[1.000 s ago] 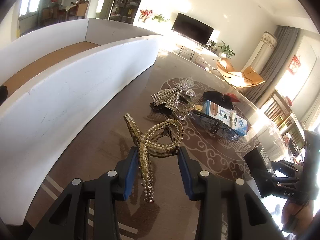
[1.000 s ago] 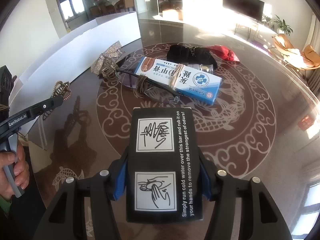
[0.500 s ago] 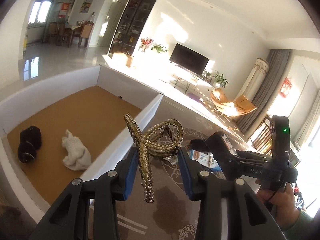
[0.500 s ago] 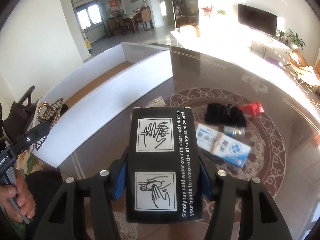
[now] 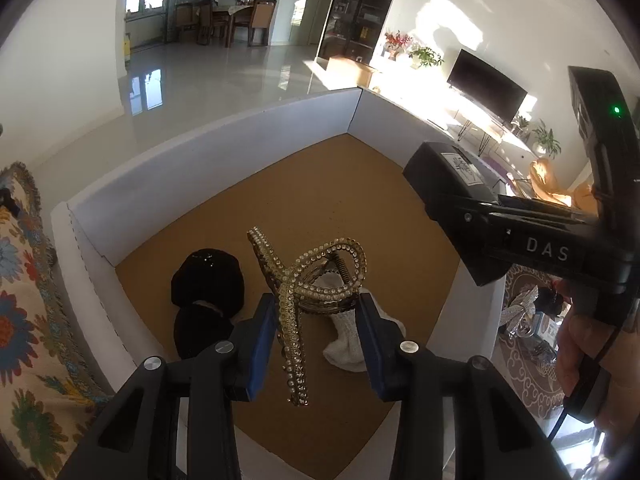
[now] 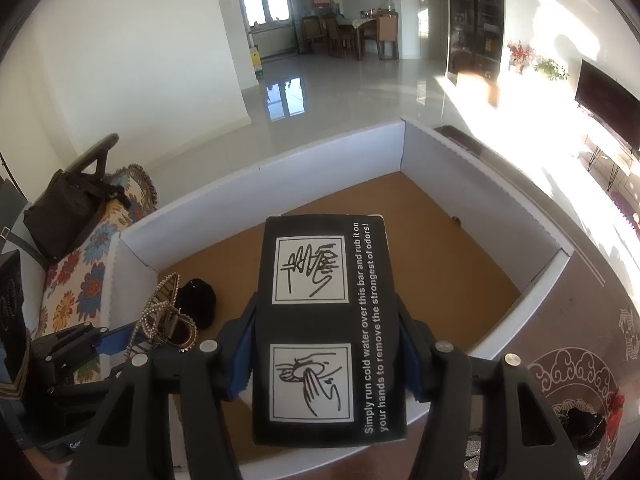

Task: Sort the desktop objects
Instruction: 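Carry the hair clip and soap box in both tools over the bin, then open both tools to drop the hair clip and soap box into the bin, then move both open tools back over the table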

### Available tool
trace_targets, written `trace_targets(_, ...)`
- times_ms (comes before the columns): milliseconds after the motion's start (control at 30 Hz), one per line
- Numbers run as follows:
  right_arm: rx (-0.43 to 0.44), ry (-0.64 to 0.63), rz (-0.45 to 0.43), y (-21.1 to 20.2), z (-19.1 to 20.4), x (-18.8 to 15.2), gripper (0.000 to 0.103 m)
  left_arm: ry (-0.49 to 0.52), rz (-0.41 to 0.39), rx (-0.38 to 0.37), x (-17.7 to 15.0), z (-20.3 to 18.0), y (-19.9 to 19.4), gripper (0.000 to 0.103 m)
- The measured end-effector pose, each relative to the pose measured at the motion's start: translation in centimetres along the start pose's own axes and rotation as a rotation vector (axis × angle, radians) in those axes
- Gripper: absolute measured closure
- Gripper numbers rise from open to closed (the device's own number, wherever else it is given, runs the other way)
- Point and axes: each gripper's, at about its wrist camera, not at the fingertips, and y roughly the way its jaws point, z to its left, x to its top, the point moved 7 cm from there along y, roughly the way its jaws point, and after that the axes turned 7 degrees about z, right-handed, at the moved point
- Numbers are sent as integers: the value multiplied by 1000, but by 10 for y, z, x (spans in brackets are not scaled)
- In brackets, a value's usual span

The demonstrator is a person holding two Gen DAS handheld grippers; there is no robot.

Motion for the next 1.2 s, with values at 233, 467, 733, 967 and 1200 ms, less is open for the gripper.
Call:
trace_targets(233,-48,-3,115,67,-8,-6,36,-14,136,64,-9,1,32,48)
trace_targets(467,-47,74,82,51,-35,-6,7,22,106,58,-8,-9,21,33)
trace_targets(733,-36,135,-40,-19,-54,-37,6,-21,3,-40,-3,-24,-8,33)
trace_targets(967,-114,246,-184,-101,-101,-152,0,22,-137,-111,-2,-64,-61,22)
trace_targets(1200,-299,509,-129,-142,-184,-325,0,204,-179,-267,-32,-157,-101,22)
